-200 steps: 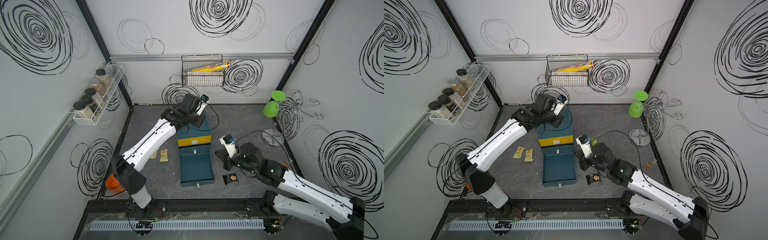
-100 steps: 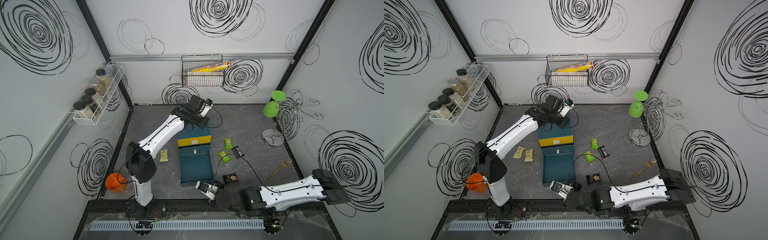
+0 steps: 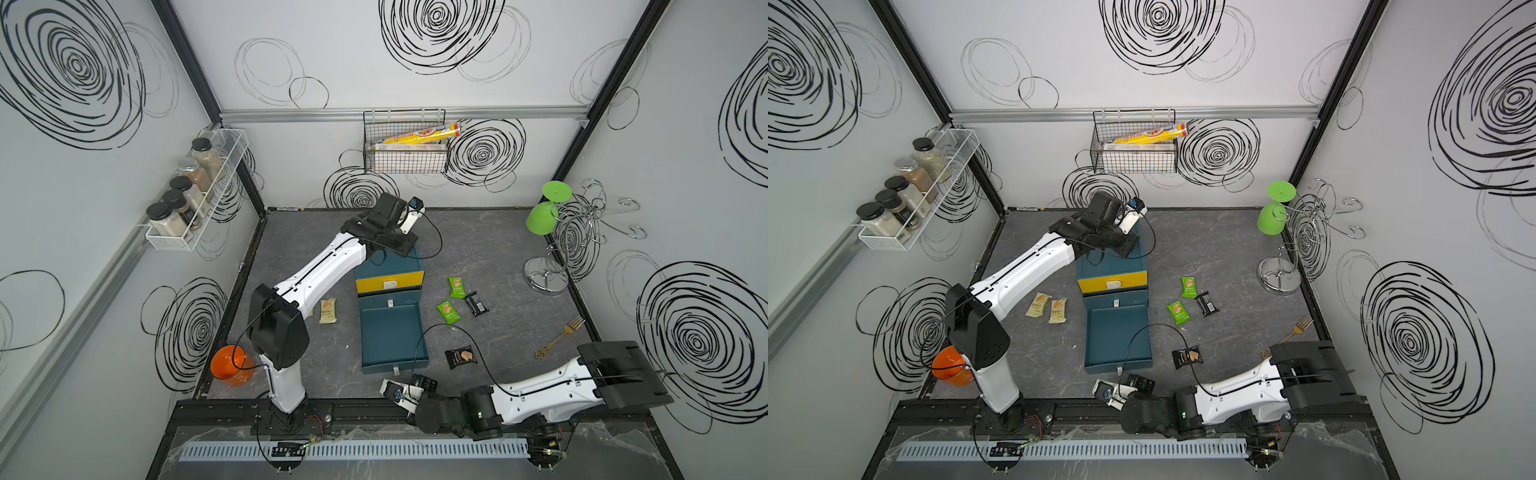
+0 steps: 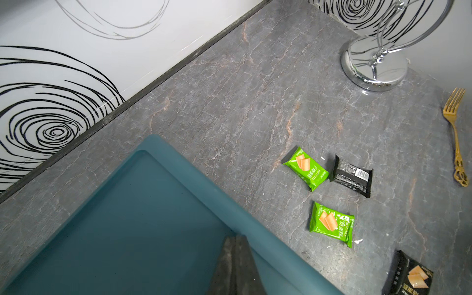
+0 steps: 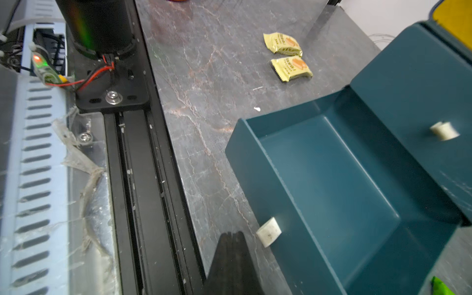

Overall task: Take the cookies out of the drawer
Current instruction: Close the drawer in the storage box.

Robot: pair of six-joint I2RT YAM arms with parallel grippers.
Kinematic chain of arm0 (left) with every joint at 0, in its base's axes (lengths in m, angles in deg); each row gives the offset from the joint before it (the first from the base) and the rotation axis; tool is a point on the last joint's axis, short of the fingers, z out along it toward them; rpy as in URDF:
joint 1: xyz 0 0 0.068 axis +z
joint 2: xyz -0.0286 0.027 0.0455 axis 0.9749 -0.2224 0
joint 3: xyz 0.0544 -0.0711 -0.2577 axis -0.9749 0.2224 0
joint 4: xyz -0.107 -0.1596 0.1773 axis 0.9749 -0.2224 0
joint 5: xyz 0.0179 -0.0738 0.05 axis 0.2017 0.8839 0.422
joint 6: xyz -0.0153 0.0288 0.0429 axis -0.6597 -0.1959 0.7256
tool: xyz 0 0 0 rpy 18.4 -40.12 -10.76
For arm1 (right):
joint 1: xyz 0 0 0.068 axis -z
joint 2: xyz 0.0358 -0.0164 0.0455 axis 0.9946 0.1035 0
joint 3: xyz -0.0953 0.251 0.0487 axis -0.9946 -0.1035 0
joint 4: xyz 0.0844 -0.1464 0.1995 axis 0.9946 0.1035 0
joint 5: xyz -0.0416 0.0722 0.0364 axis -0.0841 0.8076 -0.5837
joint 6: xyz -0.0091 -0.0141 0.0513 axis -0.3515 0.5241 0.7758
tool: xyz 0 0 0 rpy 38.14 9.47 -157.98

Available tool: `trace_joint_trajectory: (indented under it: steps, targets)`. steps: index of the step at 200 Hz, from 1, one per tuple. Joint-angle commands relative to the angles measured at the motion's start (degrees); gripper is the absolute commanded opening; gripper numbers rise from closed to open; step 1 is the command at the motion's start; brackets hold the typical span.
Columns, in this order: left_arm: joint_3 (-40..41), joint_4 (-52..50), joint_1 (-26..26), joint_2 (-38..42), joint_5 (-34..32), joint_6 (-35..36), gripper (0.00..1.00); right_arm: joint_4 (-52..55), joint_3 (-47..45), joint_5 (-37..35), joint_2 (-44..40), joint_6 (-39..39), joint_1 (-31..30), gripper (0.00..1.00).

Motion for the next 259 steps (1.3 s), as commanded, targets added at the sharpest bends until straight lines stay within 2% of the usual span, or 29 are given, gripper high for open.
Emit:
trace_joint_trajectory:
  steps: [1, 41, 86, 96, 190, 259]
  targets:
    - [3.53, -3.64, -0.27, -0.64, 2.36, 0.18, 0.0, -4.53, -0.93, -2.22, 1.63, 2.51, 0.46, 0.0]
    - [6.1, -2.65, -0.36, 0.33, 2.71, 0.15, 0.0, -14.67, -4.29, -0.05, 2.7, 2.29, 4.66, 0.0]
    - [7.49, -2.41, -0.45, 0.35, 3.23, 0.09, 0.0, -19.6, -5.17, 3.23, 6.9, 2.38, 7.68, 0.0]
    - [7.71, -2.39, -0.43, 0.34, 3.41, 0.16, 0.0, -20.65, -5.32, 3.36, 7.68, 2.45, 9.97, 0.0]
    - [9.63, -1.68, -0.71, -0.52, 4.51, 0.26, 0.0, -27.46, -3.29, 7.37, 13.24, 1.23, 19.29, 0.0]
    - [9.77, -1.6, -0.63, -0.55, 4.64, 0.34, 0.0, -28.48, 1.11, 11.07, 16.66, -1.5, 26.67, 0.0]
